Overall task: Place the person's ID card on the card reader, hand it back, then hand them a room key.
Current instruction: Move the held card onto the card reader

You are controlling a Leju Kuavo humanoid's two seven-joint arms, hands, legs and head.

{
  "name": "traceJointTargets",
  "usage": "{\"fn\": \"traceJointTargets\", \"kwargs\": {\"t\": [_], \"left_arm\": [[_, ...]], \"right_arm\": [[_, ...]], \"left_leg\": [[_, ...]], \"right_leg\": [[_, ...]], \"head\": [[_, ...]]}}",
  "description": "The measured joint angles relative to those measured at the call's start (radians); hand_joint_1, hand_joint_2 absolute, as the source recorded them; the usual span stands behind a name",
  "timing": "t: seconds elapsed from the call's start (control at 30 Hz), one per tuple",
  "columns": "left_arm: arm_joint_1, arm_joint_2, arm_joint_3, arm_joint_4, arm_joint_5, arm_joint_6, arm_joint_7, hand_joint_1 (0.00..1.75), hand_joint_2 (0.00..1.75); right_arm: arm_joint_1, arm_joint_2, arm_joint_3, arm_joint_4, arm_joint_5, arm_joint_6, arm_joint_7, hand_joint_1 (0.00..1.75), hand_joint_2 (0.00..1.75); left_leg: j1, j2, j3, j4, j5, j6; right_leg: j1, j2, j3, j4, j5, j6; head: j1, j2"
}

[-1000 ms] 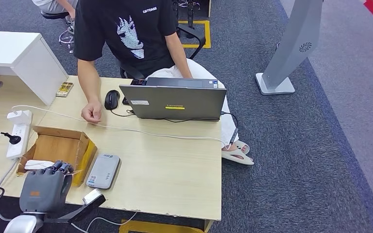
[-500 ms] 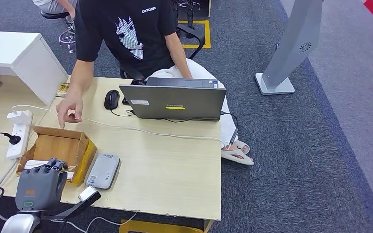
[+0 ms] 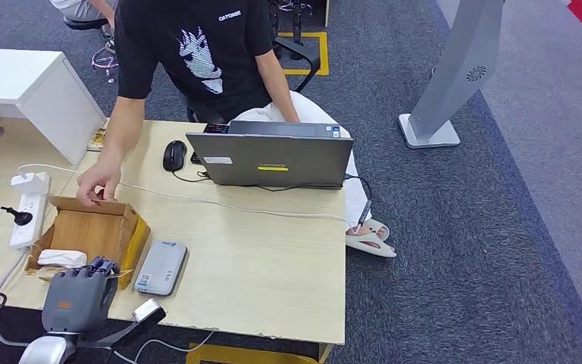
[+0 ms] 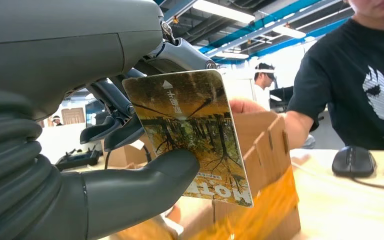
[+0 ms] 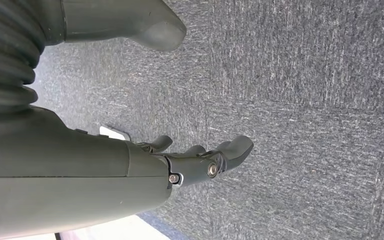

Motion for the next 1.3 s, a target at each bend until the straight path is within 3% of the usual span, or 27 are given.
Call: {"fn": "traceJointTargets", "kwargs": {"t": [0.5, 0.77, 0.83, 0.93, 0.97, 1.0, 1.13, 1.3], "left_arm": [[0.013, 0.004, -0.018, 0.044, -0.005, -0.010, 0.025, 1.75, 1.75], [0.003, 0.023, -0.066, 0.081, -0.005, -0.051, 0.071, 1.75, 1.75], [0.025, 0.046, -0.131, 0.062, 0.005, -0.070, 0.145, 1.75, 1.75], [0.079, 0.117, -0.280, 0.039, 0.056, -0.020, 0.339, 1.75, 1.75], [0.087, 0.130, -0.302, 0.046, 0.066, 0.002, 0.350, 1.75, 1.75], [0.089, 0.129, -0.293, 0.054, 0.063, 0.014, 0.307, 1.75, 1.75], [0.082, 0.094, -0.156, 0.072, 0.020, 0.020, -0.014, 1.75, 1.75], [0.076, 0.057, -0.063, 0.080, 0.009, 0.019, -0.067, 1.75, 1.75]], "right_arm": [[0.001, 0.001, -0.011, 0.000, 0.000, 0.002, -0.001, 0.00, 1.75], [0.001, 0.001, -0.010, 0.000, -0.015, 0.009, 0.009, 0.00, 1.75], [0.002, 0.001, -0.009, -0.001, -0.044, 0.004, 0.023, 0.00, 1.75], [0.002, 0.001, 0.001, -0.002, -0.071, 0.001, 0.032, 0.00, 1.75], [0.002, 0.001, 0.003, -0.002, -0.072, 0.002, 0.031, 0.00, 1.75], [0.001, 0.001, 0.004, -0.002, -0.070, 0.002, 0.030, 0.00, 1.75], [0.001, 0.001, 0.004, -0.002, -0.056, 0.002, 0.023, 0.00, 1.75], [0.001, 0.001, 0.004, -0.002, -0.054, 0.002, 0.021, 0.00, 1.75]], "left_leg": [[0.000, 0.000, 0.000, 0.000, 0.000, 0.000], [0.000, 0.000, 0.000, 0.000, 0.000, 0.000], [0.000, 0.001, 0.000, 0.000, 0.000, 0.000], [0.000, 0.003, 0.000, 0.000, -0.001, 0.000], [0.000, 0.003, 0.000, 0.000, -0.001, 0.000], [0.000, 0.002, 0.000, 0.000, -0.001, 0.000], [0.000, 0.001, 0.000, 0.000, -0.001, 0.000], [0.000, 0.001, 0.000, 0.000, -0.001, 0.000]], "right_leg": [[0.000, 0.000, 0.000, 0.000, 0.000, 0.000], [0.000, 0.000, 0.000, 0.000, 0.000, 0.000], [0.000, 0.001, 0.000, 0.000, 0.000, 0.000], [0.000, 0.004, 0.000, 0.000, 0.000, 0.000], [0.000, 0.003, 0.000, 0.000, 0.000, 0.000], [0.000, 0.001, 0.000, 0.000, -0.001, 0.001], [0.000, 0.001, -0.001, 0.000, -0.001, 0.001], [0.000, 0.001, -0.001, 0.000, -0.001, 0.001]], "head": [[0.000, 0.000], [0.000, 0.000], [0.000, 0.000], [0.000, 0.000], [0.000, 0.000], [0.000, 0.000], [0.000, 0.000], [0.000, 0.000]]}}
